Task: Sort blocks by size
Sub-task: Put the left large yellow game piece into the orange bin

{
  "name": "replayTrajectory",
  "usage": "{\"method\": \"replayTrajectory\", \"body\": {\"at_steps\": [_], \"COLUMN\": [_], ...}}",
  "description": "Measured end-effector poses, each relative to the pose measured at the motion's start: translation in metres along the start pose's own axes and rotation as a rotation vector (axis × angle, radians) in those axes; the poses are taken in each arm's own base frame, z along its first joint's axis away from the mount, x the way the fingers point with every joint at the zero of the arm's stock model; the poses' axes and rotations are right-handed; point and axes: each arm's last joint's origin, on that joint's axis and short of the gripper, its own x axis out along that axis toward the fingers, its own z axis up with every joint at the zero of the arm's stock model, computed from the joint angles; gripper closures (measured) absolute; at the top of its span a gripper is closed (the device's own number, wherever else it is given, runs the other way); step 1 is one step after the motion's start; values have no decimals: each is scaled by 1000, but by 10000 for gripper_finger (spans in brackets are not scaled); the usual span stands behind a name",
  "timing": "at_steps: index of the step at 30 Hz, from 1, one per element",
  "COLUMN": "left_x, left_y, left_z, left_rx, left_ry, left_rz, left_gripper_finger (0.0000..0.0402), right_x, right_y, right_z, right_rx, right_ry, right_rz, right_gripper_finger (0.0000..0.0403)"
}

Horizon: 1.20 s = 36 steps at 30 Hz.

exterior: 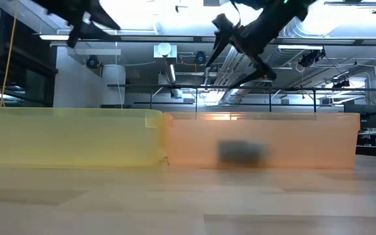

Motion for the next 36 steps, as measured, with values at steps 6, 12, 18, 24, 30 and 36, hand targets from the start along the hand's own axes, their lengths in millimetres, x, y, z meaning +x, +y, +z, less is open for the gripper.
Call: {"method": "replayTrajectory", "body": {"at_steps": [6,12,18,24,30,36], "left_x": [76,137,169,185,204,212], "left_y": [29,60,69,69,82,89], "left_z": [24,4,-25,-42,-58,-67], "left_rx": [-23,-185,-353,-302,-300,-301], "left_ry": [291,537,679,712,731,755], "left_rz": [320,527,530,596,645,662], "left_gripper_finger": [205,204,204,204,204,205], "right_x": [1,-3,-7,-8,-9,-9], "right_y": [-25,-48,-54,-52,-50,-50], "right_z": [48,75,90,94,96,96], "right_rx": [-97,-91,-63,-28,-21,-22], "right_ry": [-24,2,-8,-53,-77,-77], "right_rz": [96,171,260,270,287,288], "right_gripper_finger": [55,55,55,55,55,55]}}
